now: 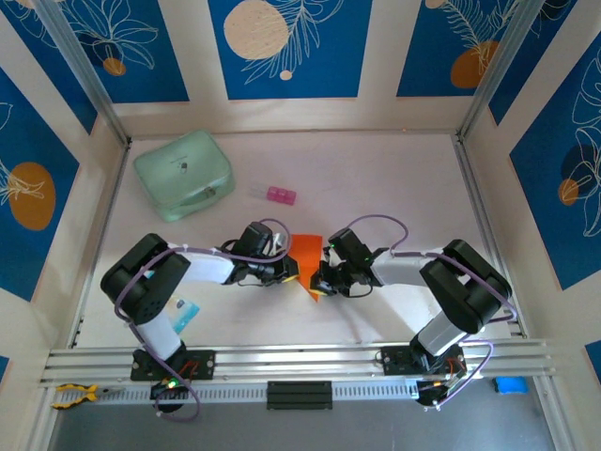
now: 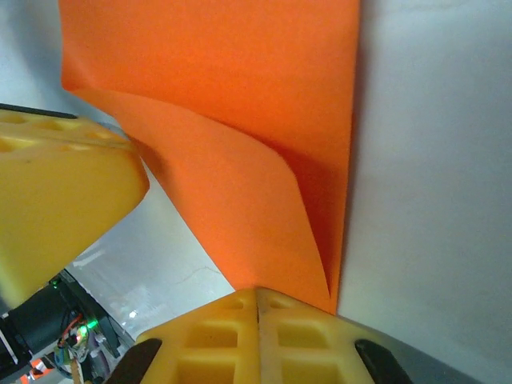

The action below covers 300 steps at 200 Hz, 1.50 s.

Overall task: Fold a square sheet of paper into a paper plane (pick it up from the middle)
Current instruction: Third fold the triangle at the center of the table.

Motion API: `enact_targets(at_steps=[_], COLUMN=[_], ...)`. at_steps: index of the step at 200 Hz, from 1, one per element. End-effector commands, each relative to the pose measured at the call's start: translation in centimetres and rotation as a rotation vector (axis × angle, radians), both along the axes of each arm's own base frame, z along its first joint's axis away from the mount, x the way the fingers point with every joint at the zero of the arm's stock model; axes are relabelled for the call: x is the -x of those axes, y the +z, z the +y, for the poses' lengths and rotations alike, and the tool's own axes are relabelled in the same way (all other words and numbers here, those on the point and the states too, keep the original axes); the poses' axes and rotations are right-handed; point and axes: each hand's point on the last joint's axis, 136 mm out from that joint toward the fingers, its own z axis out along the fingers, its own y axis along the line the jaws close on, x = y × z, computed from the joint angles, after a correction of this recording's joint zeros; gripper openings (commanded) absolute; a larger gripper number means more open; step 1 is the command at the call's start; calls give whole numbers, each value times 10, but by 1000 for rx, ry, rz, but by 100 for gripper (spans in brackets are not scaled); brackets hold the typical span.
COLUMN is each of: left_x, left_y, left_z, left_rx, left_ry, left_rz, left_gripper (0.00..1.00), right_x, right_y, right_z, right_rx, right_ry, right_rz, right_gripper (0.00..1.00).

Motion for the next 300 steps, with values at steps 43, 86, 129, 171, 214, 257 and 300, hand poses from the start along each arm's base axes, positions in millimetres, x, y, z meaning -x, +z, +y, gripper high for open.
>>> enact_targets(at_steps=[43, 86, 129, 171, 214, 257, 300], left_x=[19, 12, -5, -26, -42, -49, -54], left_y=[-8, -22, -31, -28, -33, -36, -21], left_z=[-30, -13, 7, 18, 39, 57, 59], left_rx=[-5, -80, -119, -128, -179, -191, -191], left_ry=[-130, -69, 1, 61, 115, 148, 146], left_rz=[37, 37, 50, 57, 77, 88, 54], left_gripper=[10, 9, 8, 8, 8, 7, 8], right_x=[10, 16, 20, 22, 22, 20, 20], right_y=[-20, -23, -26, -25, -22, -19, -18], right_z=[-29, -34, -37, -39, -40, -39, -38], right_rx=[88, 99, 113, 118, 119, 111, 101], right_ry=[-2, 10, 32, 47, 52, 56, 70], right_rz=[76, 88, 92, 88, 82, 74, 71], right_gripper=[0, 0, 0, 0, 0, 0, 0])
